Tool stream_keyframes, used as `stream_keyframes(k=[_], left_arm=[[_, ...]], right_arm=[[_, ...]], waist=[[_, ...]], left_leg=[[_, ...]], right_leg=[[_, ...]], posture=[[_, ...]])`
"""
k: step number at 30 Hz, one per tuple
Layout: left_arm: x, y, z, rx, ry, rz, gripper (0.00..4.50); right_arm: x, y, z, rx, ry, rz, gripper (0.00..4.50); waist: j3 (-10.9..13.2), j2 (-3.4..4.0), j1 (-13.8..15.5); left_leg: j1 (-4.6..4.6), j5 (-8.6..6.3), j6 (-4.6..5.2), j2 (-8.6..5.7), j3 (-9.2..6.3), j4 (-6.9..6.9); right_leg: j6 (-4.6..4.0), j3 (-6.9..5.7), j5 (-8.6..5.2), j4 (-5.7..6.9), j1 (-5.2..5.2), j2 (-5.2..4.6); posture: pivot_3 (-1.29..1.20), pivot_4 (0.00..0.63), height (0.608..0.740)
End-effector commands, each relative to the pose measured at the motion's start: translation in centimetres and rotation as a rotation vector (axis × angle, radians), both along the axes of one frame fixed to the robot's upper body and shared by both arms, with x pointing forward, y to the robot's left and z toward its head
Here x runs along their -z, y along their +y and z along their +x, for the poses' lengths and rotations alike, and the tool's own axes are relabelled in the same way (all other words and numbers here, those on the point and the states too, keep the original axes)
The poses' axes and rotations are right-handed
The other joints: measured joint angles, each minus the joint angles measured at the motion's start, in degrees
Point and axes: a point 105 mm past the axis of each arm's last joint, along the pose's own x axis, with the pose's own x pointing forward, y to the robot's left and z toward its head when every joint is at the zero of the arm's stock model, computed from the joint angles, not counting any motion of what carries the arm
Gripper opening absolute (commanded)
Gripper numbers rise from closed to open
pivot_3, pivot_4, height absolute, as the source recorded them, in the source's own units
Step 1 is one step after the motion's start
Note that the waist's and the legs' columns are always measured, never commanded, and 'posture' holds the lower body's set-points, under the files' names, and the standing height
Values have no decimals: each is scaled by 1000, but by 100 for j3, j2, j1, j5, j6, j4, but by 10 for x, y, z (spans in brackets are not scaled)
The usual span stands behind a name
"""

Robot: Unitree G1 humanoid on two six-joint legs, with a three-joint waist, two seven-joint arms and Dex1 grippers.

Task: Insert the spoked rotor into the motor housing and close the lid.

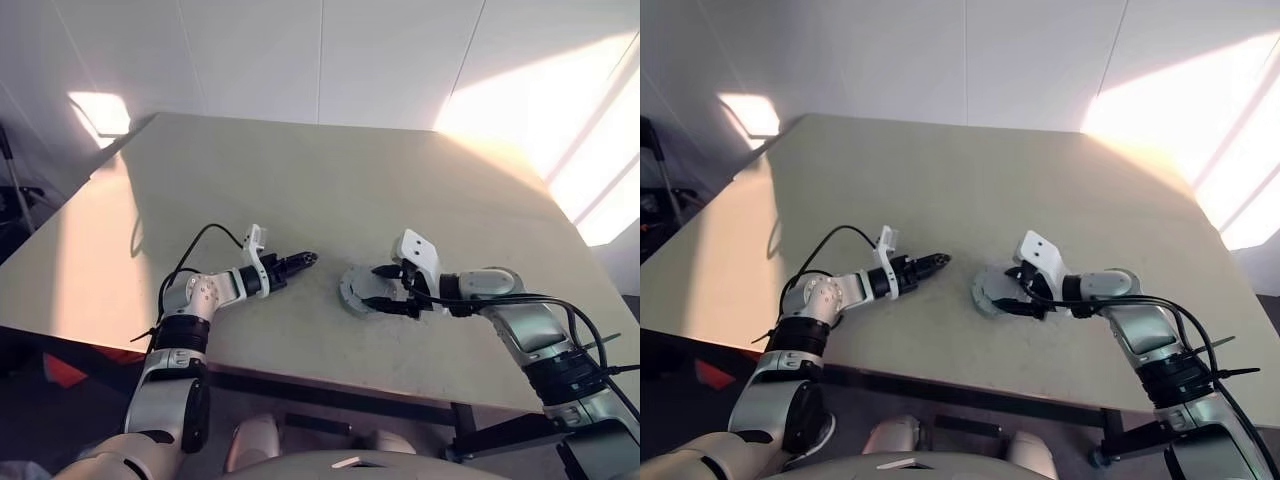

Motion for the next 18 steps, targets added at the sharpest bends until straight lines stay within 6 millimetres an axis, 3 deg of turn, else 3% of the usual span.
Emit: stream_keyframes(k=[1,8,13,18], left_arm=[[-13,-1,4,-3,-47,-20,3470],[-13,-1,5,-5,-48,-21,3470],[-15,-6,6,2,-46,-36,3470],[-30,-27,6,66,-47,-88,3470]], right_arm=[[29,-15,-9,63,122,-133,3004],[2,-1,-4,18,41,-113,3004],[19,-9,-6,39,67,-174,3004],[26,-13,-7,66,99,-185,3004]], waist=[[0,-1,-13],[3,6,-21],[4,9,-31],[6,5,-37]], left_leg=[[-8,-1,1,-2,0,-3],[-22,4,-7,-6,1,-39],[-39,1,-9,-6,1,-46],[-37,2,-10,-6,2,-40]], right_leg=[[0,1,0,-4,6,0],[-5,1,4,-3,-10,1],[-34,0,20,-3,-25,2],[-6,0,4,-3,-23,1]], posture=[[0,0,740],[0,0,740],[0,0,740],[0,0,740]])
